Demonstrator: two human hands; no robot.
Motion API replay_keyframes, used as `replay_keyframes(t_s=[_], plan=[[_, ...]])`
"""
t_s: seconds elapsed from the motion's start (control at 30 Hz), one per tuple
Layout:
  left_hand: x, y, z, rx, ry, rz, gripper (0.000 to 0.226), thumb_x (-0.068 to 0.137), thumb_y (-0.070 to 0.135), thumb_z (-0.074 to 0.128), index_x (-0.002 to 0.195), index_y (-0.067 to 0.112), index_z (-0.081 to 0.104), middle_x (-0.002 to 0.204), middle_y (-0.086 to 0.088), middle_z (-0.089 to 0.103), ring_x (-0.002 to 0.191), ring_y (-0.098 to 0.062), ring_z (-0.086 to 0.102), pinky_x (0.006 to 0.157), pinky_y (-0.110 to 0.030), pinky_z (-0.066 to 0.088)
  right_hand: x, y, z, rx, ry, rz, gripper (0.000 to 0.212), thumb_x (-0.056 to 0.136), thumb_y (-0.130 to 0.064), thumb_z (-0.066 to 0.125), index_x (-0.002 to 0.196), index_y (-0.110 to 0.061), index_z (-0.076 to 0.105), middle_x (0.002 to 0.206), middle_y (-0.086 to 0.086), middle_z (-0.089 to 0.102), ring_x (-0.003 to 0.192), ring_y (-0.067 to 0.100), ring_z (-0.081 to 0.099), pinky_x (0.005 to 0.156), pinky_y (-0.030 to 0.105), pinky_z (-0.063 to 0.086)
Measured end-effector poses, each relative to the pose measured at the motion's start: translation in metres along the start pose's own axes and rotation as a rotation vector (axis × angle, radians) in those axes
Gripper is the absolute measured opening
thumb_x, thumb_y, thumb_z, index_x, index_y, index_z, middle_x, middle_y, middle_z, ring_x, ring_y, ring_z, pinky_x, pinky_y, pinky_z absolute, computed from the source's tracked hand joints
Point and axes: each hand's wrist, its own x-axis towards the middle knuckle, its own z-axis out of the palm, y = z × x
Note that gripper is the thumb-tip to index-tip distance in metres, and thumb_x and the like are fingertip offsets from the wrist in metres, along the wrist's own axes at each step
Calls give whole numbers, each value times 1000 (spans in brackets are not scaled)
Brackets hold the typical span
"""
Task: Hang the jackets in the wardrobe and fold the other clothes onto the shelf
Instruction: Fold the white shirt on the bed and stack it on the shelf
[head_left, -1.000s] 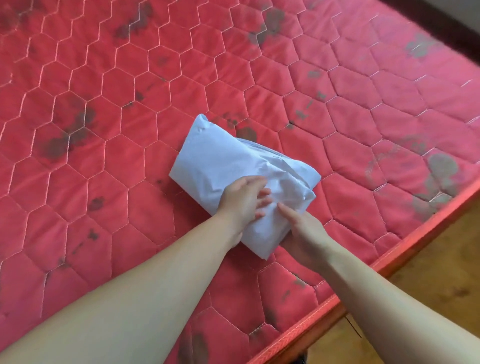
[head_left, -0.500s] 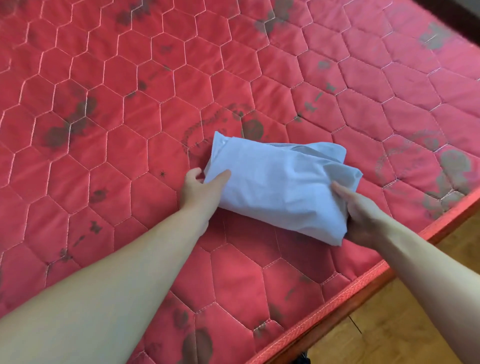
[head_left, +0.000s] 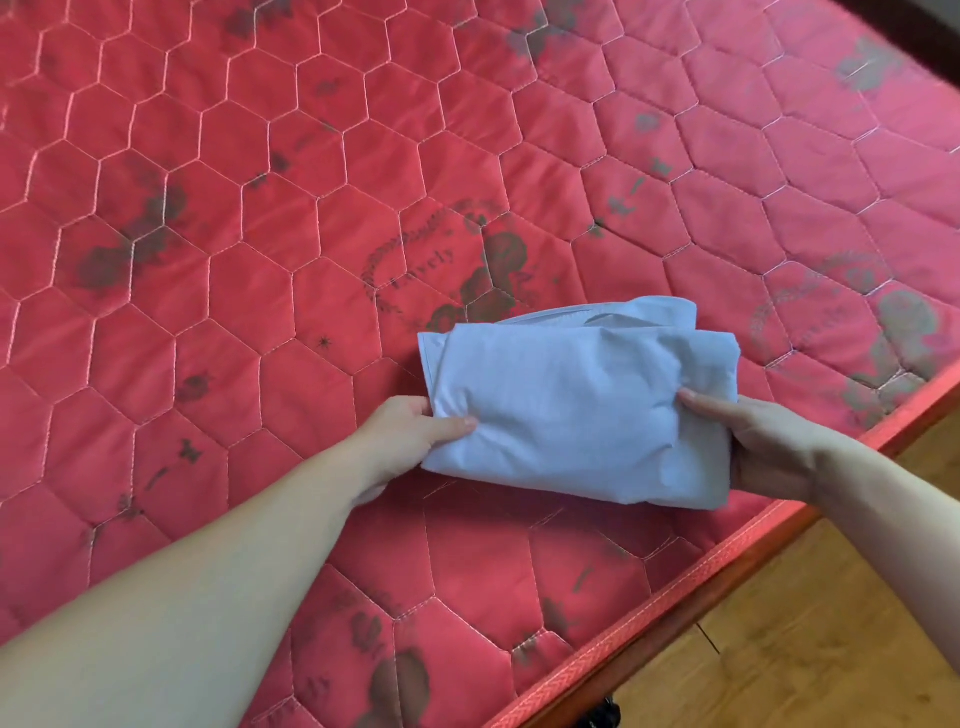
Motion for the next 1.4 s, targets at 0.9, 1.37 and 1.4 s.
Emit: replay_keyframes(t_s=[0.9,1.37,1.4], plan=[[9,-11,35,195,425,153,38,93,40,58,87,3,51,73,-2,55,76,-29,51,65,-36,35,21,6,3,-721,627,-691,29,98,-23,51,73,-8,50,58,-9,42,55,6,36,49,23,30],[9,17,90,877,564,776,55,83,43,33,133,29,53,144,-4,48,138,-25,36,108,-47,18,44,14,71,-1262,654,-1068,53,87,-30,43,135,-11,52,143,16,48,133,31,41,109,46,30],[12,20,98,968,471,709,64,85,43,19,143,31,44,154,-1,36,146,-26,23,114,-48,9,51,20,82,-1341,600,-1006,56,88,-33,37,140,-15,48,150,13,41,139,31,35,113,48,24]])
